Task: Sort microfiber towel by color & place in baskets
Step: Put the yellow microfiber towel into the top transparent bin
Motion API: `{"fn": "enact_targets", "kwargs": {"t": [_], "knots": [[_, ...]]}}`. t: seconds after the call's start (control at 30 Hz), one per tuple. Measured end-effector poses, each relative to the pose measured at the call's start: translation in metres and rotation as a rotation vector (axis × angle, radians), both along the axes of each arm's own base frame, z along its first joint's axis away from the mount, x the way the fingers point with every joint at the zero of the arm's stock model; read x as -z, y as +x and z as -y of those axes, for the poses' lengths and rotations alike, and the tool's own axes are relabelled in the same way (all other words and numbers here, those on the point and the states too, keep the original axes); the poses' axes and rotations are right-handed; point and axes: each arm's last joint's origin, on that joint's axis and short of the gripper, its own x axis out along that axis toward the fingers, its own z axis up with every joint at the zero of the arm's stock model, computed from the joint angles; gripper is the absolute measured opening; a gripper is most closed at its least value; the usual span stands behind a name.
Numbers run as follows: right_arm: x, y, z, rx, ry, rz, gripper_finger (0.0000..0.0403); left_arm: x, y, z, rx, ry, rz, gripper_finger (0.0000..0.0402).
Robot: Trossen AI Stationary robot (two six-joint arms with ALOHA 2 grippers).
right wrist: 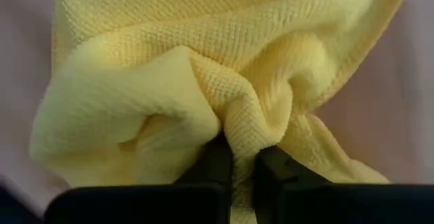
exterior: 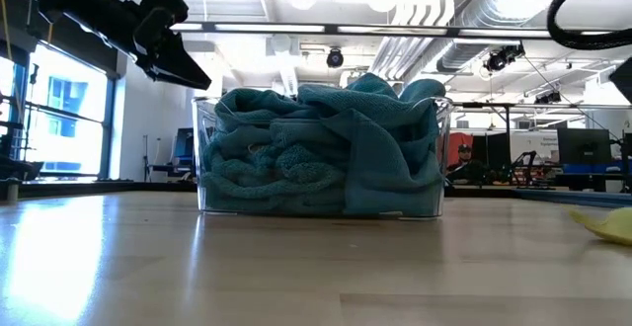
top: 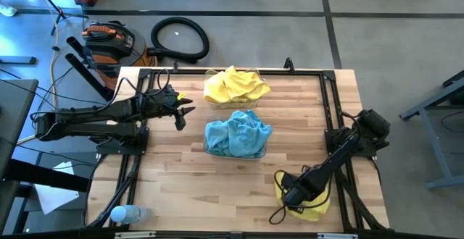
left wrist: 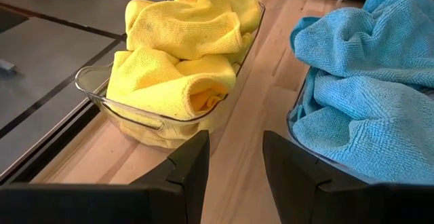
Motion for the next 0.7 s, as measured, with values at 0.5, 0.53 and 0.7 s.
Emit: {"fn": "enact_targets", "kwargs": {"t": [0.5, 0.53, 0.7], "knots": [[-0.09, -0.036, 0.062, 0.075, -0.414, 0.315, 0.0009, -0.001, 0.0, 0.0, 0.0, 0.001, 0.006, 0.0126], [-0.097, -0.039, 0.069, 0.078, -0.432, 0.347, 0.0007, -0.001, 0.0, 0.0, 0.0, 0.001, 0.006, 0.0126], [-0.133, -0.05, 0.102, 0.105, -0.52, 0.568, 0.0004, 0.0, 0.0, 0.0, 0.0, 0.001, 0.006, 0.0126]]}}
